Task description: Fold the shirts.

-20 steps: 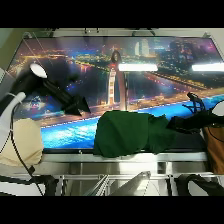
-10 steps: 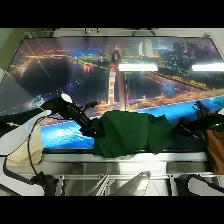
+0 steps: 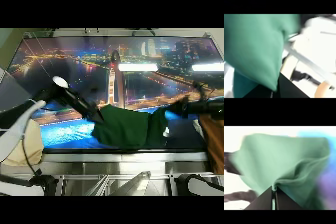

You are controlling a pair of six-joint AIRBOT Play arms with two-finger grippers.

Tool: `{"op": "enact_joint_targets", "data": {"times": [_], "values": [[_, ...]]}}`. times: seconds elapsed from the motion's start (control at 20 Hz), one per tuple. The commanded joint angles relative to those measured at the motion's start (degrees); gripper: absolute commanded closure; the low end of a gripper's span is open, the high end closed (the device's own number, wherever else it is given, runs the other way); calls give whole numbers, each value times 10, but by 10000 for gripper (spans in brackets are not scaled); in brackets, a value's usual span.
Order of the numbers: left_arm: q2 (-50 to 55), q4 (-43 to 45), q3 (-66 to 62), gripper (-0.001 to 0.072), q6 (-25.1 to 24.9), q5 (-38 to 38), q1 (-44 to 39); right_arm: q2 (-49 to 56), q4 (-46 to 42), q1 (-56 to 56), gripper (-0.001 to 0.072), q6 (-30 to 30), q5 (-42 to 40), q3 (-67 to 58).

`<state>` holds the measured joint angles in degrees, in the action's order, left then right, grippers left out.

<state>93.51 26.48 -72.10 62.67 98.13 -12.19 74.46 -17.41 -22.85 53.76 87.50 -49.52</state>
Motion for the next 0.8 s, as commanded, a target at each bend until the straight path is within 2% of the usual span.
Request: {"op": "enact_joint_targets", "data": {"times": [0.0, 0.1, 0.2, 0.4, 0.5, 0.7, 0.75], "values": [[-88, -230, -87, 677, -14, 65, 80, -75, 326, -8, 690, -68, 79, -95], [-133, -308, -133, 677, -34, 63, 132, -119, 365, -7, 690, -80, 31, -137], [-172, -306, -168, 677, -34, 54, 178, -159, 347, -7, 689, -79, -36, -145], [-222, -304, -169, 677, -33, 58, 228, -202, 295, 11, 689, -89, -49, -145], [-233, -274, -142, 677, -38, 56, 235, -204, 200, 34, 689, -83, -75, -144], [-212, -145, -64, 675, -39, 4, 236, -174, -28, 97, 689, 15, -201, -144], [-197, -128, -47, 579, -39, -29, 243, -158, -55, 103, 688, 33, -226, -144]]}}
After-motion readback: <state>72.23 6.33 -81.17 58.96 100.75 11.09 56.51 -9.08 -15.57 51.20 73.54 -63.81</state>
